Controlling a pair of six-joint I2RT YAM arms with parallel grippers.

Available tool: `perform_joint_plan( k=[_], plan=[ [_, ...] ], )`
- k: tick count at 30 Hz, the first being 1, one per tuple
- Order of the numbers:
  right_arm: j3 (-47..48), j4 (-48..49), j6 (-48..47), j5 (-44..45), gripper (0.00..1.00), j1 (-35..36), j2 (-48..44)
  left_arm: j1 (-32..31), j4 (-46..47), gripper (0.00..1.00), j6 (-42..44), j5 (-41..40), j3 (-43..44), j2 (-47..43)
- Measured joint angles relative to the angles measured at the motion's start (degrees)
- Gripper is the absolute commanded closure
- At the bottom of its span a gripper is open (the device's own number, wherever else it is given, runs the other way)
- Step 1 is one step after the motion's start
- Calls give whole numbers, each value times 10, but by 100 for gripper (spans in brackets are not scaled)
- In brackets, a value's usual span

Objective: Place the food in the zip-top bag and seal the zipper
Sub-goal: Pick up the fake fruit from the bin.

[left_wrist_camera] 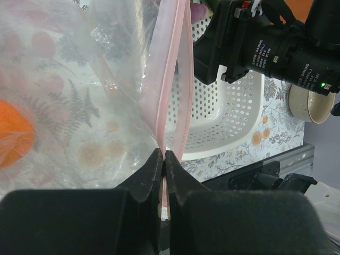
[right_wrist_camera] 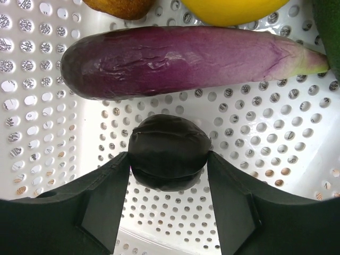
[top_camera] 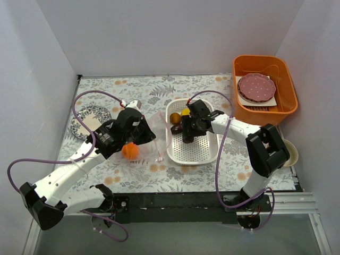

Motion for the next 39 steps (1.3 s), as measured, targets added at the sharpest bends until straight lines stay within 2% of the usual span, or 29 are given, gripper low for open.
perform_joint_plan(
  k=[7,14,24,30,36,39],
  plan=[
    [2,0,-1,0,39,0,5,0,0,100,-2,0,0,-1],
    [2,0,0,0,30,0,7,0,3,100,-4,0,-2,-1],
    [2,-2,-1,4,29,0,10,0,9,100,-4,3,-4,-1],
    [2,-3,-1,3,39,0,10,0,9,100,-5,3,-5,-1],
    [0,-1,1,-3,58,0,10,0,10,100,-9,8,-14,-3],
    [-8,5,2,-4,59,0,5,0,11,100,-9,9,-14,-3]
  ],
)
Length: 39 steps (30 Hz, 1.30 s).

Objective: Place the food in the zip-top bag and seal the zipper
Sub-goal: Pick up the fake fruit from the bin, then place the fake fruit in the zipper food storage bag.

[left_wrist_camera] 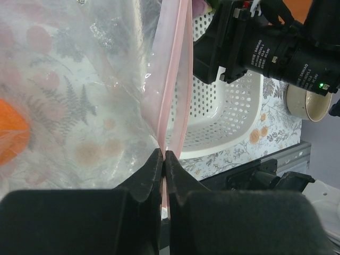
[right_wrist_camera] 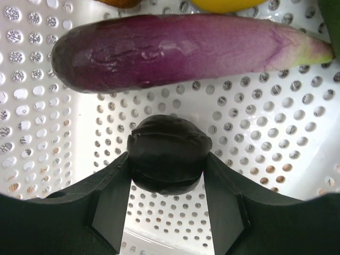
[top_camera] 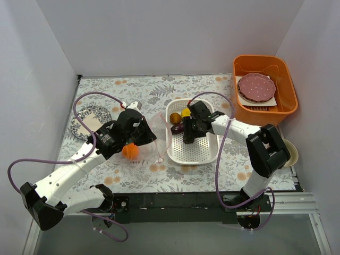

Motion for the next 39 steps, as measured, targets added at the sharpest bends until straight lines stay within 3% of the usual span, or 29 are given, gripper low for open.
perform_joint_plan(
  k=[12,24,34,39],
  plan=[
    [-19,-8,40,-6,59,0,-127,0,2,100,0,4,0,0],
    [-19,19,92,-85,57,20,-267,0,2,100,0,5,0,1],
    [-33,76,104,-103,55,134,-251,0,10,100,0,8,0,5],
    [-32,76,104,-101,53,149,-219,0,10,100,0,9,0,5]
  ],
)
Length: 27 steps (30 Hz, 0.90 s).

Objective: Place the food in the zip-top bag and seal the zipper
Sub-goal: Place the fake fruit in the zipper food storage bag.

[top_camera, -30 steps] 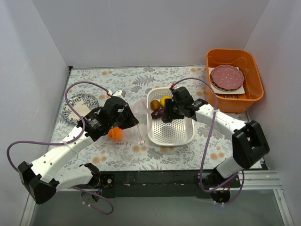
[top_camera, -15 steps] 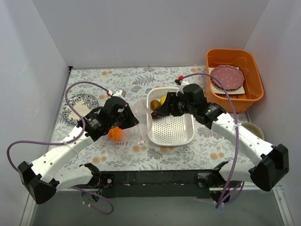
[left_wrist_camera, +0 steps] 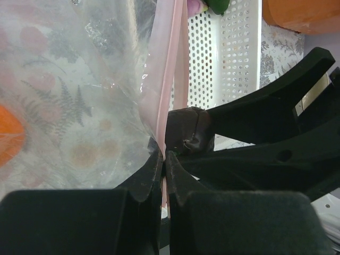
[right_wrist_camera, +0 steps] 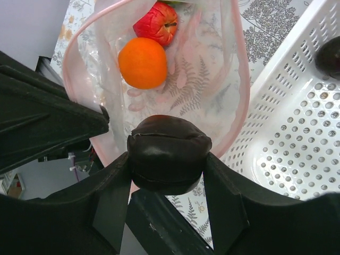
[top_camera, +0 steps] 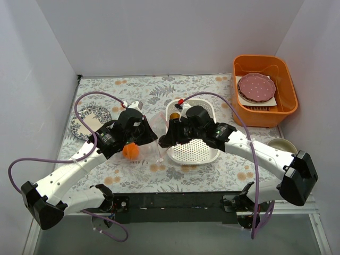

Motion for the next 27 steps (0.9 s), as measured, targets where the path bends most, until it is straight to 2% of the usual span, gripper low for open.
perform_joint_plan(
  k=[9,16,27],
  plan=[
    [43,-5,-5,12,47,0,46,0,-5,100,0,2,3,0],
    [92,-17,-16,33,22,0,87,0,-13,100,0,2,17,0],
    [89,-56,3,126,16,-12,48,0,-14,100,0,0,21,-5]
  ],
)
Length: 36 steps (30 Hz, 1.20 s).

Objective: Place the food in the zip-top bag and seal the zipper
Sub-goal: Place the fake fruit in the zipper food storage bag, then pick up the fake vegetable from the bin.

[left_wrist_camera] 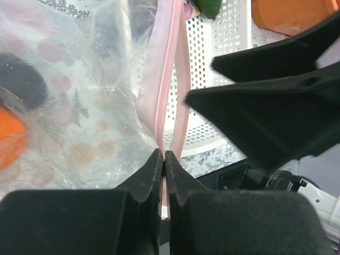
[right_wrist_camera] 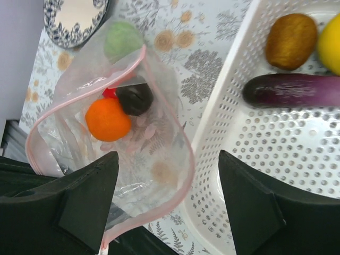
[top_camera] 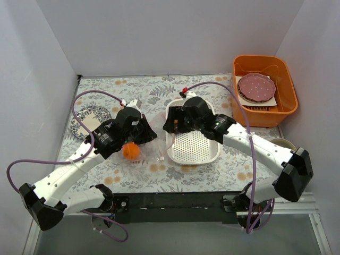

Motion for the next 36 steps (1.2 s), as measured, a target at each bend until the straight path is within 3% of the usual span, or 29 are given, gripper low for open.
perform_joint_plan(
  k=[7,12,19,24,36],
  plan=[
    [-1,-33,22,76,8,-45,-67,0,0,100,0,-7,0,-1],
    [-9,-62,31,104,3,-74,-65,0,0,100,0,-10,0,-2],
    [39,-154,3,74,9,-142,63,0,-1,100,0,-12,0,-5],
    [32,-146,-8,21,12,-179,120,0,-2,100,0,-13,0,-7],
    [80,-109,-3,-41,16,-179,231,0,-2,100,1,-12,0,-7]
  ],
)
